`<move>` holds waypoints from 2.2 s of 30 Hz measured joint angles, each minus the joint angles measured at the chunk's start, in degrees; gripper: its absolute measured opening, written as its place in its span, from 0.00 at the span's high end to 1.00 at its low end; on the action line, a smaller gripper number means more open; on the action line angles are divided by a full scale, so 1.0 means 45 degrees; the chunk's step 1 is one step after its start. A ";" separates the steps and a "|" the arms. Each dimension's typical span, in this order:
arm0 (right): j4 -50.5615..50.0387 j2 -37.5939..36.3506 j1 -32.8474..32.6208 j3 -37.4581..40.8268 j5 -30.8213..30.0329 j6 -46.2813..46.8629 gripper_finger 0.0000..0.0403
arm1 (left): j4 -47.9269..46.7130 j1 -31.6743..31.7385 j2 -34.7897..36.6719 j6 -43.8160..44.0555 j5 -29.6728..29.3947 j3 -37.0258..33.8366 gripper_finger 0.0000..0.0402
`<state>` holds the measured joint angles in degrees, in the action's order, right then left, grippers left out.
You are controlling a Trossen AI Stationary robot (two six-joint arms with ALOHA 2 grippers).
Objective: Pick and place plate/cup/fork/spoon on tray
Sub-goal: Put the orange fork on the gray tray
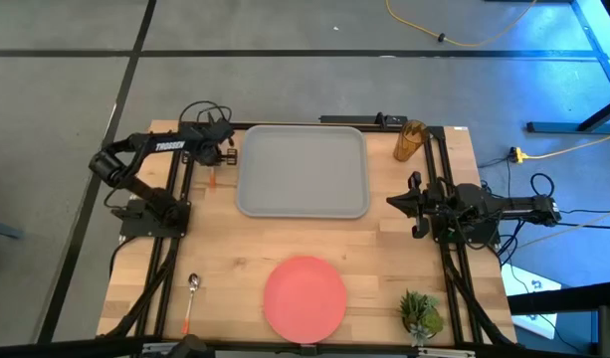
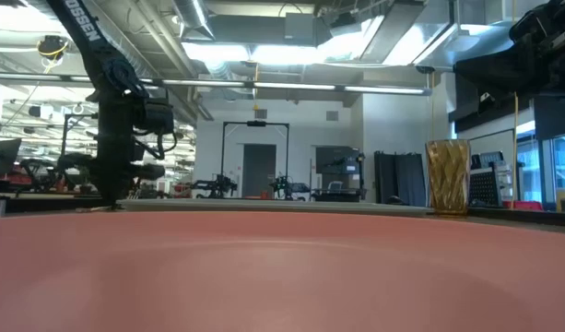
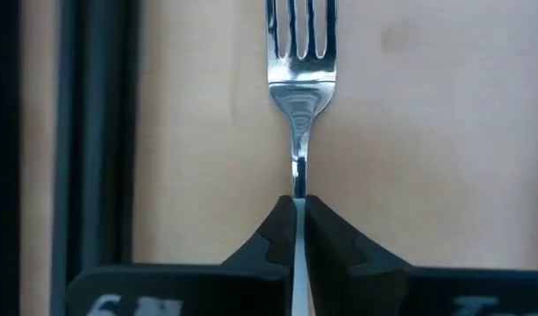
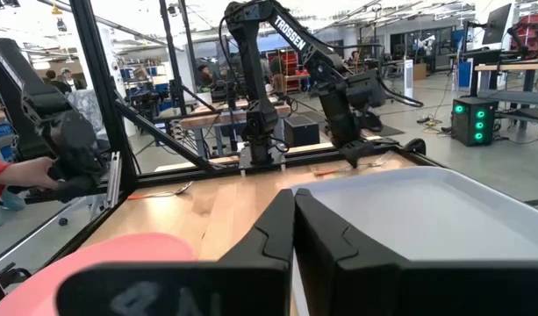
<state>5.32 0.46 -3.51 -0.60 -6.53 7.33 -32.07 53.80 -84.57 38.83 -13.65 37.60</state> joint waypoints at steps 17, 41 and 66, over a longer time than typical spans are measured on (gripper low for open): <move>-0.0004 0.0003 0.0003 0.0000 0.0016 0.0015 0.97 | -0.1289 -0.1035 0.0714 0.0353 0.1059 0.0162 1.00; -0.0005 0.0002 0.0004 0.0000 0.0012 -0.0019 0.97 | -0.2717 -0.4084 0.2149 0.3639 0.0051 0.2956 1.00; -0.0087 0.0003 0.0001 0.0000 0.0016 -0.0029 0.97 | 0.0277 -0.5281 -0.2221 0.4343 0.1022 0.3171 1.00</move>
<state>4.93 0.47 -3.51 -0.60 -6.46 7.20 -30.83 30.04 -94.57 58.37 -9.05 51.87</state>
